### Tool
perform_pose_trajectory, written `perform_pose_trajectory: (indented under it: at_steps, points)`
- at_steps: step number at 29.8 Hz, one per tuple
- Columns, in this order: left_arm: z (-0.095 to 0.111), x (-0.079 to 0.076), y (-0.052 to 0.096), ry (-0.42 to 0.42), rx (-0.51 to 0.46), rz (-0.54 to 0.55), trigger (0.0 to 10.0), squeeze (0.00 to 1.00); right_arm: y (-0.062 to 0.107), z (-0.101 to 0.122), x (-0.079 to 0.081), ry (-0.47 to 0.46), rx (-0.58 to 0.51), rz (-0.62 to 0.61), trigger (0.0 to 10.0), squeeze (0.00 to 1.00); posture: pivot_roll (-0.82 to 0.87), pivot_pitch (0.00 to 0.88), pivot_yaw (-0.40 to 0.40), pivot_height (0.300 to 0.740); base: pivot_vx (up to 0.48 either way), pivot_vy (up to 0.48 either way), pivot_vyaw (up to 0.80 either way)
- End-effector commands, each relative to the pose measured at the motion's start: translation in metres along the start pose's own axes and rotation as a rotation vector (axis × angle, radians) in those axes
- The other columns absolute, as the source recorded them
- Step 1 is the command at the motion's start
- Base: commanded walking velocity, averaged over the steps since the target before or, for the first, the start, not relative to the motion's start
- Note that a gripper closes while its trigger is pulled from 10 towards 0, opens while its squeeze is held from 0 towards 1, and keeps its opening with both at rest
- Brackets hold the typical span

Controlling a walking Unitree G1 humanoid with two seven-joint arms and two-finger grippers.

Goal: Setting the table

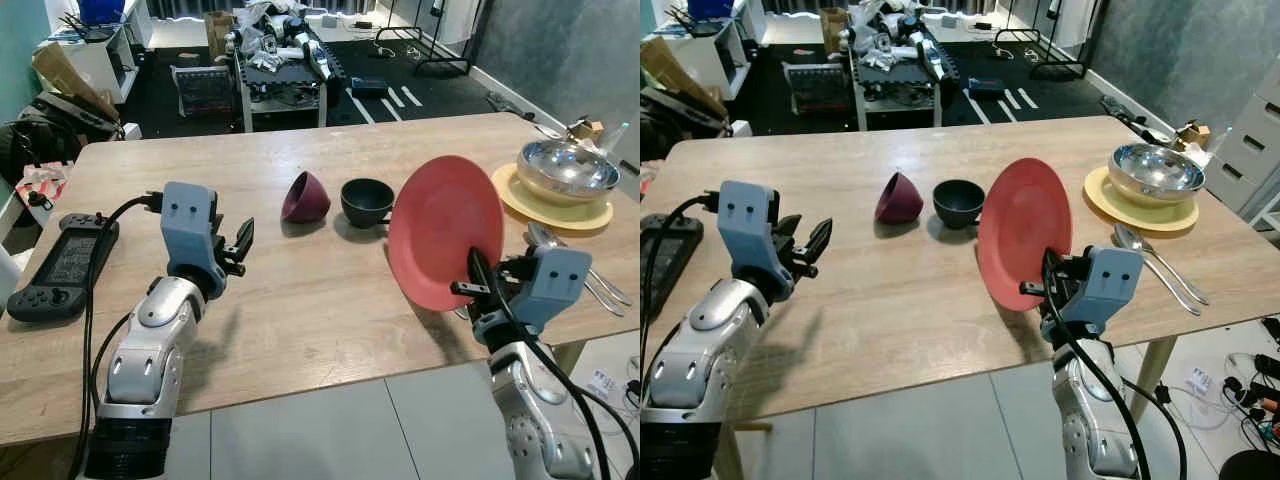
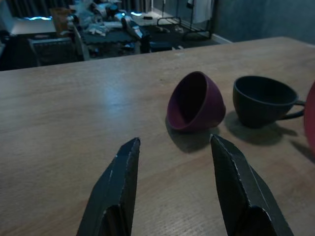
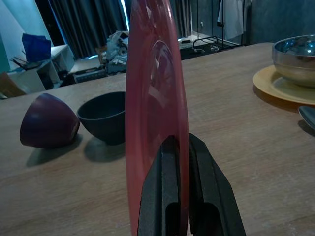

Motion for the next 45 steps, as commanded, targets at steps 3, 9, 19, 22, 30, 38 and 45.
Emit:
perform_pose_trajectory:
  at_steps: [3,9,19,22,30,38,45]
  points:
    - [-0.005,-0.003,0.001,-0.001,0.013,-0.011,10.0,0.0,0.002,-0.007,-0.007,-0.026,0.03,-0.034,10.0,0.0,0.11,0.122,0.058,0.74,0.0,0.0,-0.8]
    - [-0.005,-0.004,0.0,-0.003,0.012,-0.016,10.0,0.0,0.002,-0.007,-0.009,-0.031,0.032,-0.04,10.0,0.0,0.11,0.124,0.058,0.74,0.0,0.0,-0.8]
    - [-0.005,-0.005,0.0,-0.003,0.012,-0.021,10.0,0.0,0.003,-0.008,-0.009,-0.032,0.038,-0.039,10.0,0.0,0.11,0.131,0.059,0.74,0.0,0.0,-0.8]
    - [-0.005,-0.005,0.0,-0.005,0.011,-0.023,10.0,0.0,0.003,-0.008,-0.009,-0.033,0.039,-0.04,10.0,0.0,0.11,0.132,0.061,0.74,0.0,0.0,-0.8]
    - [-0.003,-0.008,-0.002,-0.012,0.002,-0.036,10.0,0.0,0.003,-0.009,-0.008,-0.036,0.04,-0.042,10.0,0.0,0.11,0.132,0.063,0.74,0.0,0.0,-0.8]
    - [-0.001,-0.017,-0.001,-0.02,-0.004,-0.118,10.0,0.0,0.004,-0.009,-0.009,-0.035,0.039,-0.046,10.0,0.0,0.11,0.133,0.066,0.74,0.0,0.0,-0.8]
    - [-0.001,-0.021,-0.001,-0.019,-0.001,-0.143,10.0,0.0,0.005,-0.009,-0.008,-0.036,0.04,-0.048,10.0,0.0,0.11,0.137,0.069,0.74,0.0,0.0,-0.8]
Point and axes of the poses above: a point about 5 cm out from each wrist's last joint towards the gripper, its own y axis pointing back from the gripper into the wrist, its own z axis along the axis of the wrist's last joint, x = y × z, the point moved 1 cm from there along -y, pointing out of the wrist towards the gripper, and after that the axes turned 2 degrees about -y, right-handed, at the moved point
